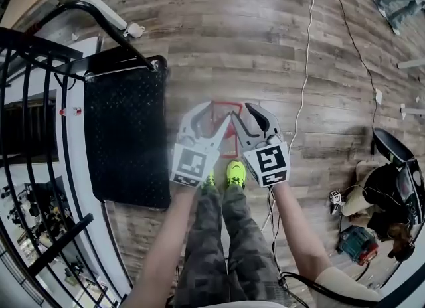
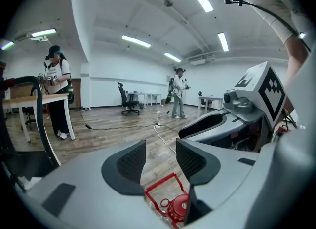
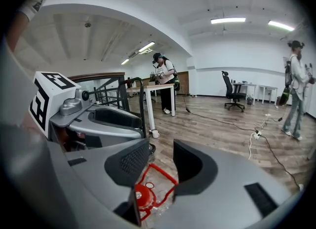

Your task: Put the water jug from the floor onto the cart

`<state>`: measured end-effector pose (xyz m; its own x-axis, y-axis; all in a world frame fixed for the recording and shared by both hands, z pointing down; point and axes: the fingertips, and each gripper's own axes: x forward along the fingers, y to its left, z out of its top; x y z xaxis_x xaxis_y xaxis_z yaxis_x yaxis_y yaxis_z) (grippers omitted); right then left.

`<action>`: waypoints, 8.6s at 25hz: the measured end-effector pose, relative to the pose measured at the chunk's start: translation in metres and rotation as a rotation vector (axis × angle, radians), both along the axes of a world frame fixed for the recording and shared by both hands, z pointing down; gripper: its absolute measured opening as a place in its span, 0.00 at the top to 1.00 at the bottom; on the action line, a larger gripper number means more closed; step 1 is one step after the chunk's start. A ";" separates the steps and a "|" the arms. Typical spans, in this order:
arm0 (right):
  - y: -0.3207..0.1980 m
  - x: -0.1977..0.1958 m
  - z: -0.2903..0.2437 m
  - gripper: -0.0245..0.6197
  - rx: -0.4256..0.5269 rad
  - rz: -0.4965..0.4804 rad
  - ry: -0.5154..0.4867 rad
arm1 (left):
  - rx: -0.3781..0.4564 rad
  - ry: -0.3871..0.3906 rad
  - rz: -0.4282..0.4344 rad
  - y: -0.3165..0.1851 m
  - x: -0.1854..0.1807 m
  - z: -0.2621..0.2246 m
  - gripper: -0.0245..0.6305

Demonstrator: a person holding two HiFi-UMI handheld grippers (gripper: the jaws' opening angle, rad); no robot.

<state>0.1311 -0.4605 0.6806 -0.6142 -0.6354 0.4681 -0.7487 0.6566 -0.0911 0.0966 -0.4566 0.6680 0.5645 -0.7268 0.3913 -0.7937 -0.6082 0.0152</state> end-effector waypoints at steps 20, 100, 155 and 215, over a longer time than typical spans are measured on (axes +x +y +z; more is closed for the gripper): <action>-0.013 0.004 0.134 0.67 -0.099 0.039 0.096 | -0.133 -0.039 -0.048 -0.019 -0.009 0.139 0.61; -0.035 -0.073 -0.039 0.93 0.032 0.033 -0.064 | 0.049 -0.072 -0.096 -0.031 -0.061 -0.027 0.93; 0.026 -0.297 -0.123 0.93 0.085 -0.444 -0.125 | 0.100 -0.085 -0.557 0.042 -0.277 -0.111 0.95; 0.003 -0.631 -0.053 0.93 -0.124 -0.840 -0.132 | -0.055 -0.021 -0.993 0.024 -0.602 -0.043 0.95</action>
